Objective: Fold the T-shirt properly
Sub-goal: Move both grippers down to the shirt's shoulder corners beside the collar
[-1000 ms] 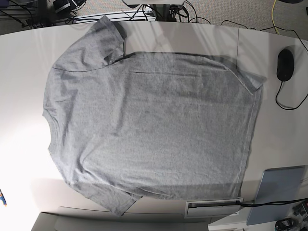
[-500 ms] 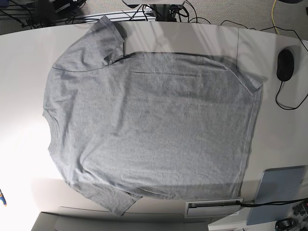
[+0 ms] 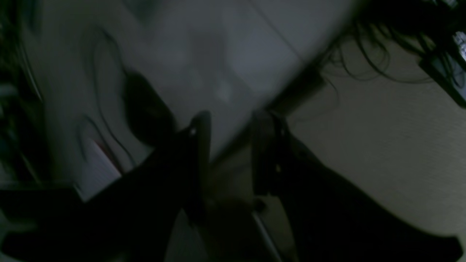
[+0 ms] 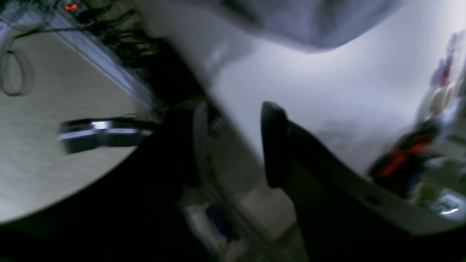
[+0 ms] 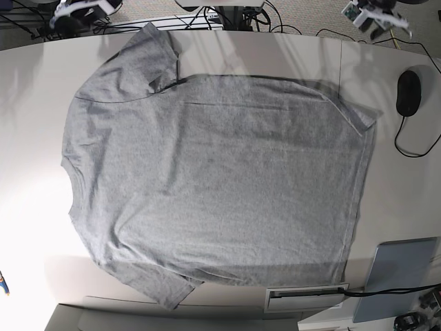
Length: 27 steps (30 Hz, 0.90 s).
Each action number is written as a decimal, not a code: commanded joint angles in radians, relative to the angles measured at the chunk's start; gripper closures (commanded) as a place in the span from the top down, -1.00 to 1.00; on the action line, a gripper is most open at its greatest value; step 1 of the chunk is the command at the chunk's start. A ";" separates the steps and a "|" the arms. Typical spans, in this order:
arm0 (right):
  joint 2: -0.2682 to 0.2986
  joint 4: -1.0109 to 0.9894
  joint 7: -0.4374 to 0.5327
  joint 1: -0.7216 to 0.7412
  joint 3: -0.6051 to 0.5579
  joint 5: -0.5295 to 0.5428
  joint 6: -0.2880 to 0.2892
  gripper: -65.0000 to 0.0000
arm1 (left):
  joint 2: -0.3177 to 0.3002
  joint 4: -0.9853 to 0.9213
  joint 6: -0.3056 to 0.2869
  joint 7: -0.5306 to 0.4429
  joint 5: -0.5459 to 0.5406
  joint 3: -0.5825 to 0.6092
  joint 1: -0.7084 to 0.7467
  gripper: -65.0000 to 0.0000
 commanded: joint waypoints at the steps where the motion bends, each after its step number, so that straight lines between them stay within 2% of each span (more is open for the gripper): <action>1: 0.018 0.039 0.011 -0.018 0.004 -0.030 -0.013 -0.25 | -0.027 0.027 -0.004 -0.008 0.012 -0.005 -0.006 -0.44; 2: 0.029 0.058 0.011 -0.018 0.004 -0.057 -0.013 -0.25 | -0.046 0.034 -0.040 -0.010 0.018 -0.005 -0.026 -0.44; 4: 0.053 0.084 0.011 -0.014 0.004 -0.115 -0.013 -0.25 | -0.069 0.032 -0.153 -0.027 0.024 -0.005 -0.079 -0.38; 7: 0.085 0.086 0.003 0.025 0.004 -0.174 -0.010 -0.25 | -0.077 0.013 -0.312 -0.090 0.023 -0.005 -0.175 -0.15; 10: 0.091 0.086 -0.010 0.085 0.004 -0.174 -0.005 -0.22 | -0.077 -0.005 -0.389 -0.140 0.023 -0.003 -0.261 -0.09; 12: 0.091 0.086 -0.018 0.133 0.004 -0.154 0.034 -0.02 | -0.077 -0.011 -0.410 -0.144 0.023 0.005 -0.317 -0.09; 14: 0.091 0.086 -0.018 0.175 0.004 -0.088 0.071 0.14 | -0.077 -0.014 -0.430 -0.135 0.023 0.016 -0.367 -0.09; 16: 0.091 0.086 -0.018 0.213 0.004 -0.057 0.100 0.15 | -0.077 -0.024 -0.467 -0.127 0.023 0.025 -0.413 -0.09; 20: 0.107 0.086 -0.018 0.263 0.003 -0.038 0.102 0.15 | -0.078 -0.079 -0.510 -0.130 0.024 0.053 -0.493 -0.09; 24: 0.155 0.086 -0.017 0.281 0.003 -0.018 0.101 0.15 | -0.078 -0.166 -0.512 -0.128 0.040 0.130 -0.600 -0.09; 27: 0.163 0.086 -0.023 0.281 0.003 -0.018 0.101 0.15 | -0.079 -0.259 -0.509 -0.127 0.080 0.191 -0.696 -0.09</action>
